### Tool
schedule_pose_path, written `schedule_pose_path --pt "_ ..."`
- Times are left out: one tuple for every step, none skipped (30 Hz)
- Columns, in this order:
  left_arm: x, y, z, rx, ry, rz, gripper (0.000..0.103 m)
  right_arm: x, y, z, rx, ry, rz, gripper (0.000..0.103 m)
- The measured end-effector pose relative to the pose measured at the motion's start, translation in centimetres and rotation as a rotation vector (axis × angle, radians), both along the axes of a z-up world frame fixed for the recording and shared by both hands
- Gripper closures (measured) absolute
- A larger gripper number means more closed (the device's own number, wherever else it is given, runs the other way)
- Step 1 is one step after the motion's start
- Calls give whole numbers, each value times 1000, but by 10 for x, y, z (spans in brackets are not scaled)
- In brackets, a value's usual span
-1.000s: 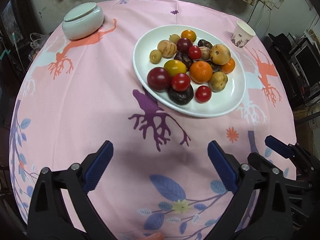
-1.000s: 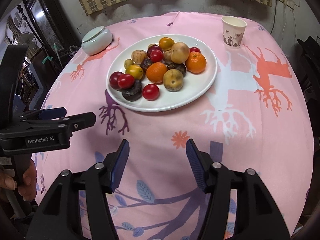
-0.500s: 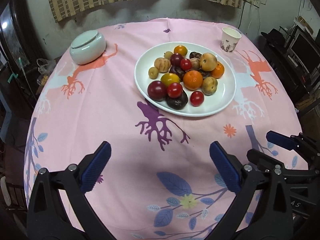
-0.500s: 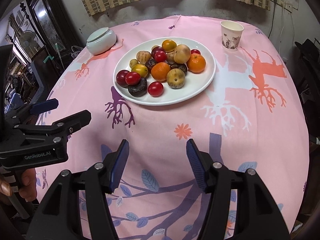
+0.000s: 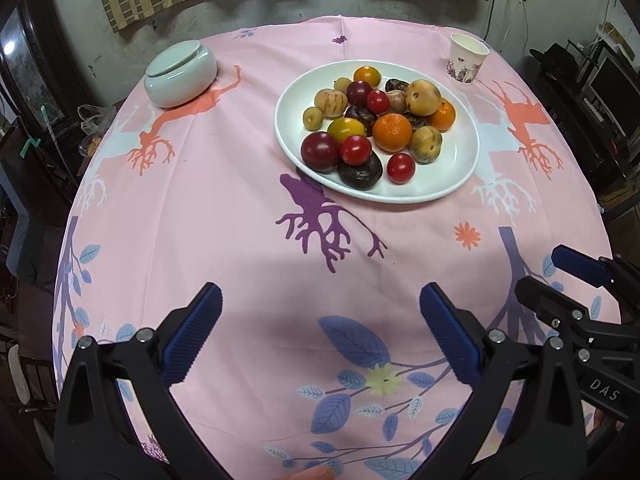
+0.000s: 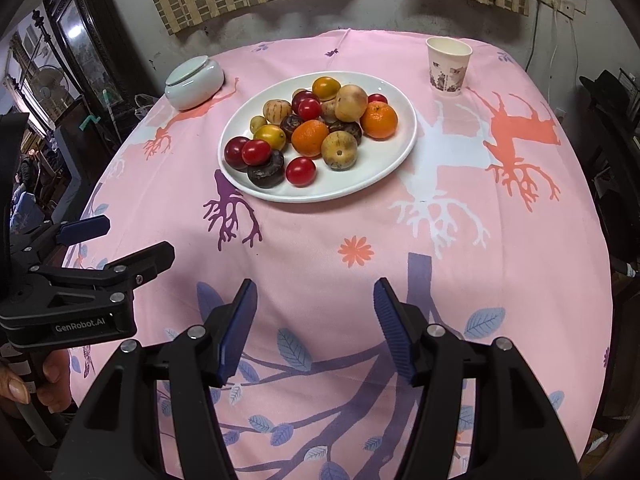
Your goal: Organize fruits
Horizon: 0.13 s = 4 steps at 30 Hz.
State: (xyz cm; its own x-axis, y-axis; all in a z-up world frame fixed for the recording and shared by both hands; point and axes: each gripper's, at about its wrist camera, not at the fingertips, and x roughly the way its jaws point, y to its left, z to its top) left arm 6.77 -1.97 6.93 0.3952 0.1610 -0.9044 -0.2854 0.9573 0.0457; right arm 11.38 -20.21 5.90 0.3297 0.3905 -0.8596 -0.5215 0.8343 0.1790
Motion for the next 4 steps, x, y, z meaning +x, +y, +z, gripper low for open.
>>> schedule_pose_path --pt "-1 1 0 -3 4 7 2 0 0 0 -2 1 -3 42" --pt "-1 2 0 -9 6 11 2 -1 -1 -1 -4 1 -5 42" --pt "-2 2 -1 -15 8 15 2 -1 -2 -1 -7 2 -6 42" --pt "-2 3 -1 -16 9 16 2 -2 -2 -1 -8 1 -7 42"
